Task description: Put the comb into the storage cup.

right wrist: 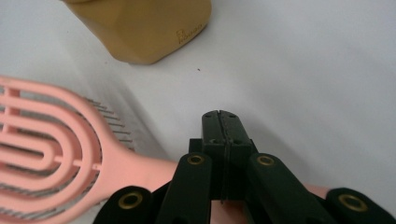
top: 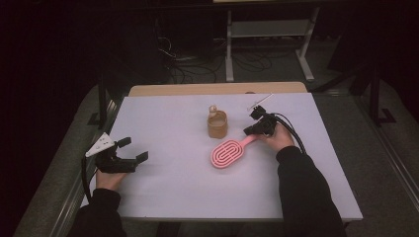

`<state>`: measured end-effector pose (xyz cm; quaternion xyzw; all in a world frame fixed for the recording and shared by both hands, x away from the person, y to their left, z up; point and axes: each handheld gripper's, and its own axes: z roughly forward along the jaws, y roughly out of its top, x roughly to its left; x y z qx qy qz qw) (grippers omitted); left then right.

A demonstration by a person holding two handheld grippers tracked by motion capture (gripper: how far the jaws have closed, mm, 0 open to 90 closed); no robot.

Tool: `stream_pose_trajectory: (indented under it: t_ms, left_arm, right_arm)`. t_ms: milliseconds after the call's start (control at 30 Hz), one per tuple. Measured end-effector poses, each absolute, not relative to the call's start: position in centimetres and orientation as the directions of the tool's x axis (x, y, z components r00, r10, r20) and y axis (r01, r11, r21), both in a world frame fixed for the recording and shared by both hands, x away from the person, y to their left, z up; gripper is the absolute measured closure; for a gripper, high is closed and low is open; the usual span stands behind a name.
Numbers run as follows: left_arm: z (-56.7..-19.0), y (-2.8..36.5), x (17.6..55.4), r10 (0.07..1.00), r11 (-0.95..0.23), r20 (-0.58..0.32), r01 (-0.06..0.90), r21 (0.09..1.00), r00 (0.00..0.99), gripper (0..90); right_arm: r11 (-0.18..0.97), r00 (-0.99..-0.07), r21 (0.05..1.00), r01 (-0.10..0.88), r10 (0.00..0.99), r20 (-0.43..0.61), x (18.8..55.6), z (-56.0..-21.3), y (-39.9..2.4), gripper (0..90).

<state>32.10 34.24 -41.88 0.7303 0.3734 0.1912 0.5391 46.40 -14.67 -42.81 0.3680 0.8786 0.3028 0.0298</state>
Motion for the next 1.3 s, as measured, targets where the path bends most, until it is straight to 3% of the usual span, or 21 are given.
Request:
stream_pose_trajectory:
  t_ms: [1300]
  left_arm:
    - [-42.0, 34.1, 32.2, 0.741, -0.145, -0.131, 0.348, 0.926, 0.658, 0.0]
  right_arm:
    - [0.554, -0.712, 0.507, 0.66, 0.676, 0.189, 43.9, -43.6, -17.8, 88.7]
